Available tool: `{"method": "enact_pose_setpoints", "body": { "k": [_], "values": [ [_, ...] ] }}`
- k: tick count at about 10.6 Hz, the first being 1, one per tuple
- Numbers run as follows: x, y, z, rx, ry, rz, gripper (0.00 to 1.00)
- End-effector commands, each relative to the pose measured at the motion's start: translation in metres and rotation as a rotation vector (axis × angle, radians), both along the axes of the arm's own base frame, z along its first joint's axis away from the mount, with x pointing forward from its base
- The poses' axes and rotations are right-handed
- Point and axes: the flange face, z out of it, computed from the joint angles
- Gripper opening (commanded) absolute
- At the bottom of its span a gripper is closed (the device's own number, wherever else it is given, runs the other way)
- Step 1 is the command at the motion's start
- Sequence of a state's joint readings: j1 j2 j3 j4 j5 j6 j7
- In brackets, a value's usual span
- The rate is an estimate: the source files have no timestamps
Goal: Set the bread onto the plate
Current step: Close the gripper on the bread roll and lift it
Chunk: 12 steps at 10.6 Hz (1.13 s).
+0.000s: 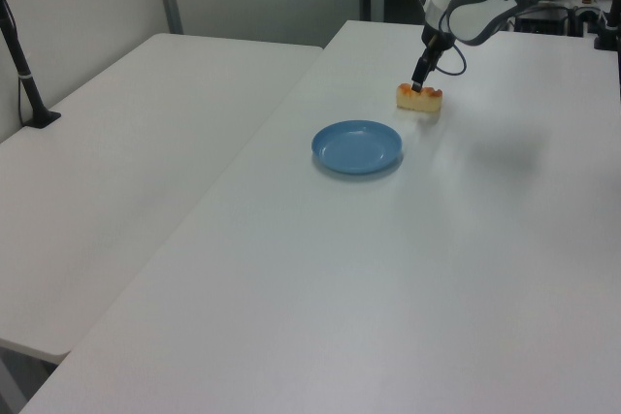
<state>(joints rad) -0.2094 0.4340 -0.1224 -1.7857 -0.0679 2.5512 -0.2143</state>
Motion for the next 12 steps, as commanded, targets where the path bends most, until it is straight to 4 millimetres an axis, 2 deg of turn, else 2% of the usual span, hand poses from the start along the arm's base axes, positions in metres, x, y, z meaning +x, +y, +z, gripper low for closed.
{"method": "enact_pose_setpoints", "body": {
  "k": [1, 3, 4, 5, 6, 7, 8, 9, 12],
  "values": [
    [-0.002, -0.005, -0.022, -0.031, 0.005, 0.004, 1.00],
    [-0.002, -0.002, -0.028, -0.018, 0.010, -0.025, 1.00],
    [-0.003, -0.001, -0.029, -0.012, 0.008, -0.037, 0.88],
    [-0.002, 0.000, -0.028, -0.003, 0.003, -0.066, 0.65],
    [-0.002, 0.003, -0.026, 0.010, 0.000, -0.101, 0.52],
    [-0.001, 0.008, -0.023, 0.022, 0.011, -0.118, 0.51],
    [-0.004, 0.012, -0.011, 0.031, 0.057, -0.124, 0.51],
    [-0.007, 0.021, 0.010, 0.044, 0.110, -0.124, 0.46],
    [-0.018, 0.053, 0.071, 0.073, 0.226, -0.091, 0.45]
  ]
}}
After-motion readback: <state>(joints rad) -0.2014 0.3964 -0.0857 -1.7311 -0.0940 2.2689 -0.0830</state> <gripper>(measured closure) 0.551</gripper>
